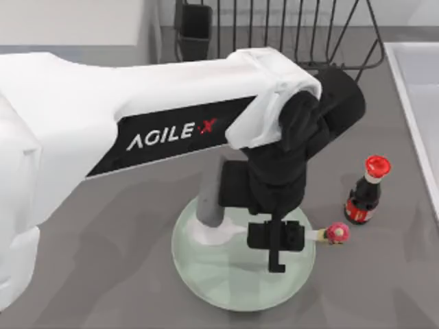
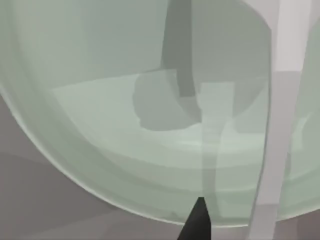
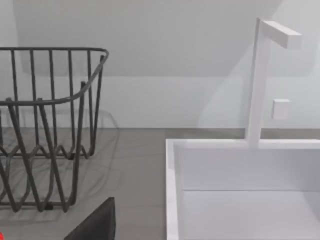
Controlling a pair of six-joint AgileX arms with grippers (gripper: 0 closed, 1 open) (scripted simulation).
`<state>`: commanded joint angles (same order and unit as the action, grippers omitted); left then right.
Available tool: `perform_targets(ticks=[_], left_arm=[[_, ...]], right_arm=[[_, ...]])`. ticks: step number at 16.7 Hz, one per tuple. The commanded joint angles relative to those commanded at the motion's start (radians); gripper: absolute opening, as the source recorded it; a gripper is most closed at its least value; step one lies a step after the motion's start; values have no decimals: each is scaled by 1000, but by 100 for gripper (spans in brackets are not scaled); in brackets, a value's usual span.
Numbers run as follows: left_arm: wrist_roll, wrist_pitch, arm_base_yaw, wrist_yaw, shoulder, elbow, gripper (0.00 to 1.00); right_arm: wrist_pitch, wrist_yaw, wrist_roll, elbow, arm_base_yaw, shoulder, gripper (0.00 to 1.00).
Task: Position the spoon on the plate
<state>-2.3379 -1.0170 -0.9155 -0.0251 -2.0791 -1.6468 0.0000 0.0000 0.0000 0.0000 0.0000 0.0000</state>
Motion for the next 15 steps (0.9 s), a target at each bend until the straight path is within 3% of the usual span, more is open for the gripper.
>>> perform_targets(ticks=[15], left_arm=[[-42, -9, 77, 51, -76, 65, 0]], right_arm=[[0, 0, 0, 0, 0, 0, 100]])
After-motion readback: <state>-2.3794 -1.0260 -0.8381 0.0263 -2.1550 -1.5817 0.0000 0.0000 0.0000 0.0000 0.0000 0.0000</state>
